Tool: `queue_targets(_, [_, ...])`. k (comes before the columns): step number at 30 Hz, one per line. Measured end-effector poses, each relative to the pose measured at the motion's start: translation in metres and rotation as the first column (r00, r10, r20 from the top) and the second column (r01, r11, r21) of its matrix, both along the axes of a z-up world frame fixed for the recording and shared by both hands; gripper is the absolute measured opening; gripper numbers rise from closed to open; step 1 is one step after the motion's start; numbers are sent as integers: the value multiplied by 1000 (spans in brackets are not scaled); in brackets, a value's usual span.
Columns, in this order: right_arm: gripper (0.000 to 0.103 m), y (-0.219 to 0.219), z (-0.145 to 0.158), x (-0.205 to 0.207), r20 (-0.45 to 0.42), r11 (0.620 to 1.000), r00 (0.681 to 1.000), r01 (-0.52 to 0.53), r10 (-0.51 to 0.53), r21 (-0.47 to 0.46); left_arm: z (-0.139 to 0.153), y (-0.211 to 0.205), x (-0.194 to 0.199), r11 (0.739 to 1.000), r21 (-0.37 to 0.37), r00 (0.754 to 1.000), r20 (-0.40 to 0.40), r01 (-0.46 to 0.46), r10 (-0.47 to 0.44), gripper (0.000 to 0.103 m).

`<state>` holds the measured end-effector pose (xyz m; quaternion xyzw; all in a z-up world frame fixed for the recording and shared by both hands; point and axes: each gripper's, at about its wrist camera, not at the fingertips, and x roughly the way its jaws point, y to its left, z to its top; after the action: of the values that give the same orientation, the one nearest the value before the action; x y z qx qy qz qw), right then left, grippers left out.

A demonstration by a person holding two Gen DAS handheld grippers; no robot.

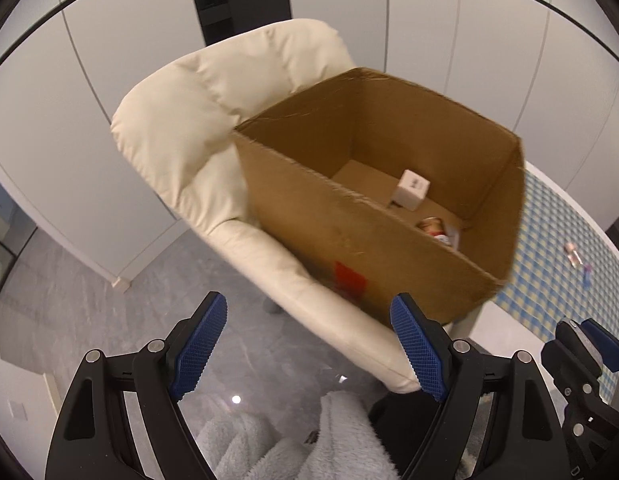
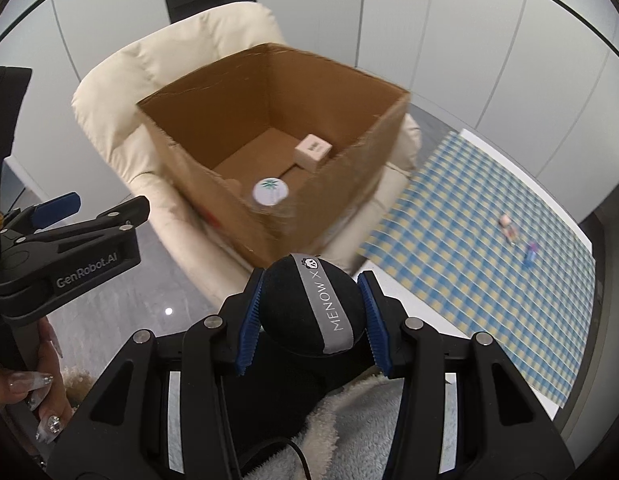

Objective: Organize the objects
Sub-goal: 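Carry the black case and clear bottle with both tools toward the cardboard box, then lower both tools into the box and open them, releasing case and bottle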

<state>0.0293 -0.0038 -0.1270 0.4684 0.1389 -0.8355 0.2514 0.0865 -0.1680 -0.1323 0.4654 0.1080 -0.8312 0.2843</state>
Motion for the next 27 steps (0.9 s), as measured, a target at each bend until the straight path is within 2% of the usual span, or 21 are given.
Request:
queue_targets(13, [48, -24, -16, -26, 16, 1000, 1000, -9, 8, 30, -7, -15, -19, 1000, 7, 1000, -12, -17, 17, 85])
queue_targets(20, [48, -44, -15, -53, -7, 999, 1000, -17, 17, 35, -1, -32, -51, 998, -24, 998, -41, -52, 51, 85])
queue_targets(27, [48, -64, -9, -81, -34, 1000, 999, -20, 21, 22, 5, -49, -80, 997, 3, 995, -72, -74, 74, 85])
